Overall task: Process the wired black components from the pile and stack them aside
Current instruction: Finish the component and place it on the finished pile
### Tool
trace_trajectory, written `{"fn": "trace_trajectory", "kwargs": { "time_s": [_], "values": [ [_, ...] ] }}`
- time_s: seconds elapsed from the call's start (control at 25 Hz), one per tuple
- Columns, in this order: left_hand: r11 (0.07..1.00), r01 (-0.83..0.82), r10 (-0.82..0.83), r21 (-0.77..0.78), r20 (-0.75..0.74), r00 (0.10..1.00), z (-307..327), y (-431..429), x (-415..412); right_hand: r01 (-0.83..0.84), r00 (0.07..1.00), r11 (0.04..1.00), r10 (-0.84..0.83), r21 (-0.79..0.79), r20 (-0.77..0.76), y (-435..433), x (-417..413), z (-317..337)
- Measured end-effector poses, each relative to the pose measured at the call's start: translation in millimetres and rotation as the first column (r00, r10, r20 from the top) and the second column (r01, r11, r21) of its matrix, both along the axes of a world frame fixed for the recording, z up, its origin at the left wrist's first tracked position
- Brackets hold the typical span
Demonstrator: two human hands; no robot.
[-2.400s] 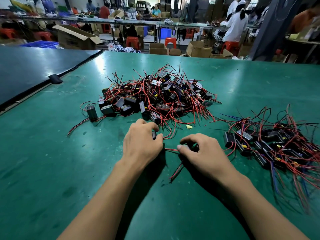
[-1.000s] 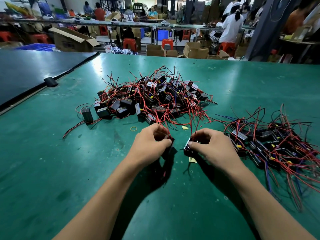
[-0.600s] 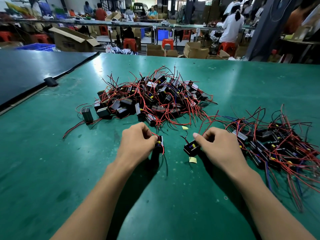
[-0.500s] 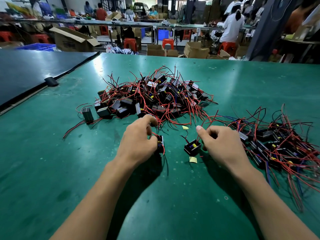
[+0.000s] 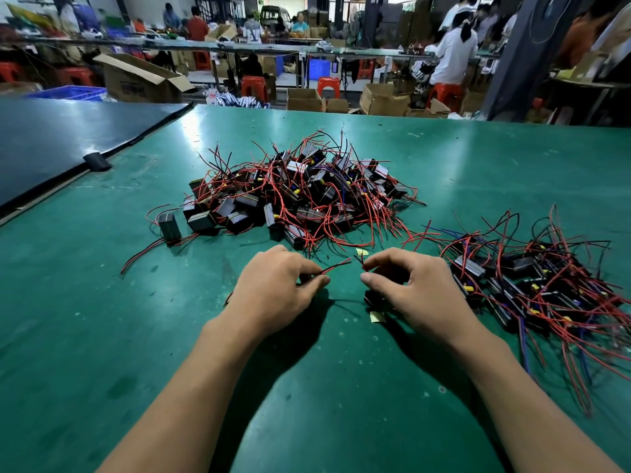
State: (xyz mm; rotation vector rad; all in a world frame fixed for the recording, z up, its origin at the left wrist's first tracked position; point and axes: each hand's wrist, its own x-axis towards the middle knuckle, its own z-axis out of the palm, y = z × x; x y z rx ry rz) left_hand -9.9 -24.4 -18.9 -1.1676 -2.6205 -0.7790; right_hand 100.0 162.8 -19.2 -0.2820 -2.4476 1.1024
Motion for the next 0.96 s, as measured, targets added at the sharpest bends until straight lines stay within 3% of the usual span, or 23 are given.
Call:
{"fn": "trace_trajectory", "kwargs": {
  "time_s": [0.16,0.32,0.6,0.84,0.96],
  "values": [
    [0.998,-0.058,0.058,0.002,0.014,0.998,-2,4,6,0.048,0.998,0.999,-0.048,-0.008,-0.029,1,-4,-7],
    [0.997,0.031,-0.037,0.077,0.066,0.997,-1,7,10,0.075,0.996,0.996,-0.072,0.046,-0.048,3,-6,-12],
    [0.988,0.081,-0.069,0.133,-0.094,0.993,-5,16,14,0.050,0.988,0.982,-0.021,0.181,-0.155,4,-6,-16],
    [0.989,0.135,-0.127,0.054,-0.130,0.983,-4,19,17,0.043,0.984,0.986,-0.013,0.164,-0.180,3,-6,-14],
    [0.991,0.101,-0.097,0.086,-0.045,0.994,-4,15,17,0.057,0.987,0.993,-0.041,0.105,-0.154,4,-7,-13]
  ]
}}
